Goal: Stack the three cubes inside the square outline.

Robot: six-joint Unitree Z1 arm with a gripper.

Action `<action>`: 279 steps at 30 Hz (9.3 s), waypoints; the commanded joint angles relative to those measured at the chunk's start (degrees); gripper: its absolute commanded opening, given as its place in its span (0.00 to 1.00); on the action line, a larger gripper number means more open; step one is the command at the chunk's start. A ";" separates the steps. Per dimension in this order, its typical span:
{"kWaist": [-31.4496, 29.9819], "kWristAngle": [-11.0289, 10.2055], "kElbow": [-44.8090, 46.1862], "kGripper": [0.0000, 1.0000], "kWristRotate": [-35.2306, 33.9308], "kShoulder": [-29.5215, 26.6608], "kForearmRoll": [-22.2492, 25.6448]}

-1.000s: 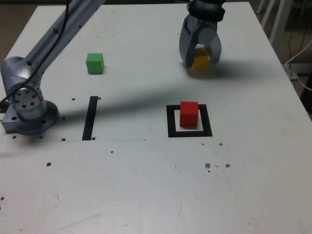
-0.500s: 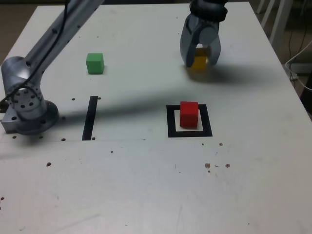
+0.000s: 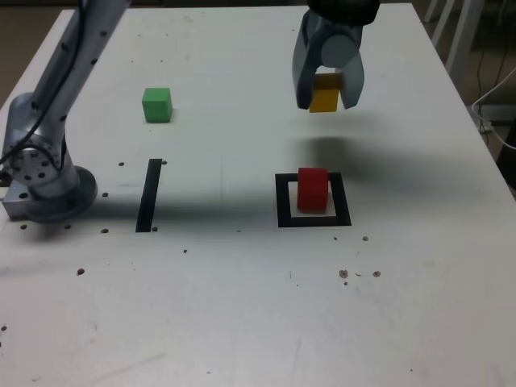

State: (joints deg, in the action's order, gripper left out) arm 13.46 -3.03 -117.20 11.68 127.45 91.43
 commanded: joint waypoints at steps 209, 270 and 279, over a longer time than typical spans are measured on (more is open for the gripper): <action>29.85 -13.37 62.14 0.32 13.19 -23.44 -34.51; -9.20 -5.11 25.99 0.31 -2.36 -20.35 -4.38; -14.17 -3.75 17.35 0.31 -4.13 -15.03 0.38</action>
State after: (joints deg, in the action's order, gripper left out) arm -0.33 -6.89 -99.12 7.73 111.79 90.34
